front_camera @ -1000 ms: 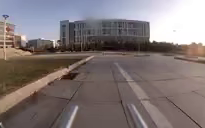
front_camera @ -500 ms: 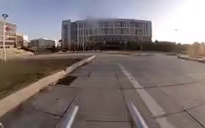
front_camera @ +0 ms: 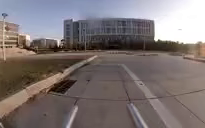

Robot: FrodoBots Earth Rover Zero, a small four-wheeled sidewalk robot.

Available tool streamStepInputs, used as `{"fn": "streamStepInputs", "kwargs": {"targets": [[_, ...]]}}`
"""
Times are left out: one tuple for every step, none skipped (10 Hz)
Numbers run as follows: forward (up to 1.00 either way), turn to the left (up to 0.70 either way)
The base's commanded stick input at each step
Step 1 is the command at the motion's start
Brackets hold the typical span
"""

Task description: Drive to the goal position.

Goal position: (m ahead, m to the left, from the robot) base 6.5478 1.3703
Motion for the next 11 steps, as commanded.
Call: {"fn": "streamStepInputs", "kwargs": {"targets": [[0.7,0.0],[0.7,0.0],[0.7,0.0],[0.7,0.0],[0.7,0.0],[0.7,-0.05],[0.7,-0.12],[0.7,-0.14],[0.7,-0.14],[0.7,-0.14],[0.7,-0.14]]}}
